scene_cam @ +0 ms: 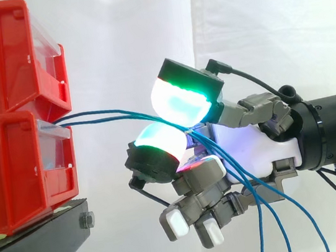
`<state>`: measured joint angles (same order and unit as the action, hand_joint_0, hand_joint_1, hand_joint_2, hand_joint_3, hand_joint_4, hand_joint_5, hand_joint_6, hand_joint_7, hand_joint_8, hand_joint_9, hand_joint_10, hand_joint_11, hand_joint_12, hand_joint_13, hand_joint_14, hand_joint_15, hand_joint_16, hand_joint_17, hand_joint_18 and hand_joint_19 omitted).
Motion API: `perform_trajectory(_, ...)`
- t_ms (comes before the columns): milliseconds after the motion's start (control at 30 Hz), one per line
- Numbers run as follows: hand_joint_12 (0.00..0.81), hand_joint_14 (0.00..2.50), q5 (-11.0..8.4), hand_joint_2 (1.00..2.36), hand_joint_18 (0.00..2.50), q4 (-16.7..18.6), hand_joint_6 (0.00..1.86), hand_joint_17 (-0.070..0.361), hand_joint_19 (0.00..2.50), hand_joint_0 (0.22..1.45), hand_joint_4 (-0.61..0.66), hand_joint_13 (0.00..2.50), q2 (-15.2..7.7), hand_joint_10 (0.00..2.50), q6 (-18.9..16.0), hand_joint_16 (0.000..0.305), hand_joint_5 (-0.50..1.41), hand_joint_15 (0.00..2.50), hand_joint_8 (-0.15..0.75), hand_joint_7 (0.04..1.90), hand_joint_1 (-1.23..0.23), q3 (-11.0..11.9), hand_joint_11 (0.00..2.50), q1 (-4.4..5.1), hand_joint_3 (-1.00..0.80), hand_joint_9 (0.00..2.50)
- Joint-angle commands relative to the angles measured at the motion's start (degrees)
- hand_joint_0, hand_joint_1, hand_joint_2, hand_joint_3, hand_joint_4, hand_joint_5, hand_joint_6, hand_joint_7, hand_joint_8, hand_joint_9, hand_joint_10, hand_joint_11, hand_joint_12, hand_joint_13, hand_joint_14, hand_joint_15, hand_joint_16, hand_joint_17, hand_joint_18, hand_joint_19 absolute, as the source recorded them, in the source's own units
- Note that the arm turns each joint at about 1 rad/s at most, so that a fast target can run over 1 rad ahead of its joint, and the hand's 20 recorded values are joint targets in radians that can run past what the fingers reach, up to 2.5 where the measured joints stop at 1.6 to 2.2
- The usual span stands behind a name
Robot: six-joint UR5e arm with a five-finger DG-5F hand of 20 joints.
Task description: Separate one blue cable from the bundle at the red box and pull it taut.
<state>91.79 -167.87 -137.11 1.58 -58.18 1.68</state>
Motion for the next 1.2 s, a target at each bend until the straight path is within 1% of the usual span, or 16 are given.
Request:
perform_trajectory(0,0.351,0.02,-0.12,1.0,0.84,0.1,0.91,0.099,0.74,0.72,-0.26,0.88,0.0,0.03,0.0,0.044,-0.13,0.66,0.243,1.32,-1.07,0.0,1.27,-0.01,-0.5,1.18)
perform_trajectory(300,0.351,0.03,-0.03,1.0,0.83,0.1,0.91,0.101,0.73,0.69,-0.26,0.85,0.0,0.03,0.0,0.045,-0.13,0.66,0.246,1.32,-1.09,0.0,1.24,-0.01,-0.5,1.14)
perform_trajectory(533,0.354,0.03,0.06,1.0,0.82,0.0,0.9,0.101,0.74,0.68,-0.21,0.84,0.0,0.03,0.0,0.045,-0.13,0.66,0.248,1.35,-1.09,0.0,1.23,-0.01,-0.5,1.12)
perform_trajectory(700,0.362,0.03,-0.12,1.0,0.83,0.0,0.89,0.105,0.75,0.59,-0.17,0.84,0.0,0.03,0.0,0.047,-0.14,0.66,0.26,1.31,-1.06,0.0,1.2,-0.01,-0.5,1.11)
perform_trajectory(767,0.377,0.03,-0.12,1.0,0.84,0.0,0.89,0.112,0.76,0.53,-0.14,0.85,0.0,0.03,0.0,0.05,-0.15,0.67,0.278,1.27,-1.02,0.0,1.2,-0.01,-0.5,1.11)
perform_trajectory(867,0.388,0.02,-0.03,1.0,0.86,0.0,0.88,0.117,0.76,0.5,-0.11,0.85,0.0,0.03,0.0,0.052,-0.15,0.66,0.292,1.21,-0.98,0.0,1.19,-0.01,-0.5,1.12)
perform_trajectory(933,0.388,0.03,-0.03,1.0,0.86,0.1,0.87,0.118,0.76,0.49,-0.11,0.85,0.0,0.03,0.0,0.052,-0.15,0.67,0.293,1.17,-0.96,0.1,1.2,-0.01,-0.5,1.13)
perform_trajectory(1033,0.392,0.02,-0.12,1.0,0.86,0.1,0.86,0.117,0.76,0.5,-0.1,0.86,0.0,0.03,-0.1,0.052,-0.15,0.66,0.294,1.14,-0.86,0.1,1.21,-0.01,-0.5,1.15)
perform_trajectory(1167,0.395,0.02,-0.2,1.0,0.86,0.1,0.85,0.118,0.77,0.5,-0.09,0.87,0.0,0.03,-0.1,0.052,-0.15,0.66,0.293,1.13,-0.77,0.2,1.21,-0.01,-0.5,1.16)
